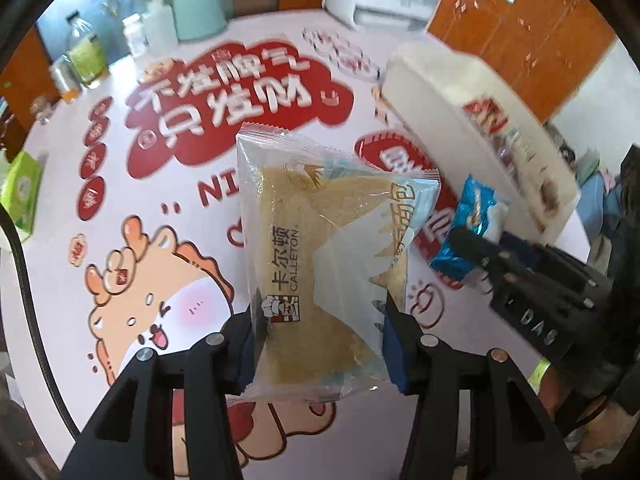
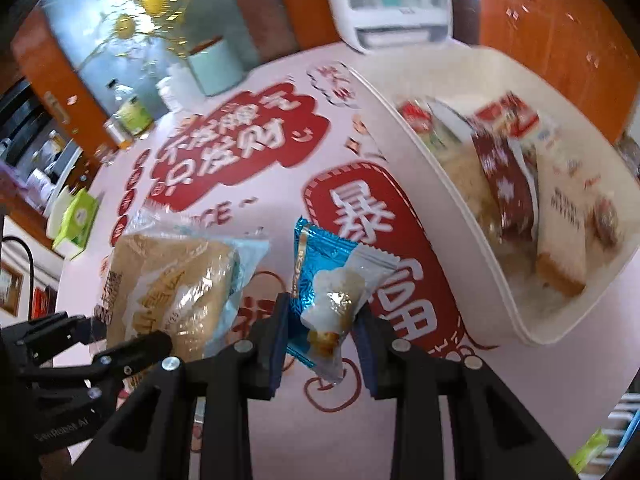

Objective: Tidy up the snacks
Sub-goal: 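Carry both snacks over the white bin and open both tools to drop them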

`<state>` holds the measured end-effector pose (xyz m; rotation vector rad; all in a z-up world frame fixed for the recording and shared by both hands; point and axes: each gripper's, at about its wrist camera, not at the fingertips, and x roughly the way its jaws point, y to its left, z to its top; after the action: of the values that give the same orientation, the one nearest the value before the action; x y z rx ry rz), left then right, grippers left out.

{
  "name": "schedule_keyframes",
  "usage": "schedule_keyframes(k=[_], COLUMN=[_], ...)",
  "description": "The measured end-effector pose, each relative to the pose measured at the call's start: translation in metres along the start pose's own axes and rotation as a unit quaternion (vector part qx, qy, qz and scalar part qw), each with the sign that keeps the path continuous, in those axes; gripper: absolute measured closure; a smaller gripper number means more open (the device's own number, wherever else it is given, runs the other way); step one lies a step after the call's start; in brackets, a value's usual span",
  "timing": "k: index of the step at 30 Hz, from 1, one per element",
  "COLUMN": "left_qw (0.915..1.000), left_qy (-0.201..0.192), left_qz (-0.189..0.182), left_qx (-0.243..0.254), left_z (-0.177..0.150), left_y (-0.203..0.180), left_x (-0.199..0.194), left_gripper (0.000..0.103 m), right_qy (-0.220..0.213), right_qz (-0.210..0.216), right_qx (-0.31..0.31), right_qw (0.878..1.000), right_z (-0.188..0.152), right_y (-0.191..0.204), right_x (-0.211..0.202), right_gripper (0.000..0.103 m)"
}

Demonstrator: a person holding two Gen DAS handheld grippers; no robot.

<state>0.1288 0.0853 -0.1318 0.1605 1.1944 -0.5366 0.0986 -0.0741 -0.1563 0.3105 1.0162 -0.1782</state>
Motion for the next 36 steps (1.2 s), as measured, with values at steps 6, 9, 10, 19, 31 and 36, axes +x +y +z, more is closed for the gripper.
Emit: schedule_keyframes(k=[6, 9, 10, 19, 31, 36], left_qw=[0.9985, 0.9971, 0.9966, 0.9881, 0.9803, 0.9821], left_qy=[-0.050, -0.068, -0.074, -0.142, -0.177, -0.162], left_qz=[0.023, 0.035, 0.038, 0.050, 0.074, 0.084], left_qx=[0.000, 0.004, 0.005, 0.033, 0.047, 0.045], left_z=[0.014, 0.023, 0.027, 0.069, 0.117, 0.125], left_y=[-0.022, -0.042, -0.050, -0.153, -0.268, -0.289], left_x=[-0.035, -0.049, -0.053, -0.079, -0.063, -0.040], left_gripper=[0.054, 0.054, 0.054, 0.054, 0.053, 0.053], right_qy=[-0.056, -0.088, -0.100, -0.185, -0.240, -0.240], right_qz=[0.008, 0.012, 0.013, -0.007, -0.061, -0.070], right_qx=[-0.053, -0.071, -0.075, -0.033, 0.016, 0.021], right_qw=[0.997, 0.993, 0.992, 0.982, 0.969, 0.968], right_z=[0.004, 0.003, 0.005, 0.033, 0.065, 0.077], right_y=[0.015, 0.010, 0.005, -0.077, -0.194, -0.227], right_x=[-0.036, -0.058, -0.067, -0.133, -0.176, -0.175], right_gripper=[0.072, 0.072, 0.072, 0.072, 0.072, 0.072])
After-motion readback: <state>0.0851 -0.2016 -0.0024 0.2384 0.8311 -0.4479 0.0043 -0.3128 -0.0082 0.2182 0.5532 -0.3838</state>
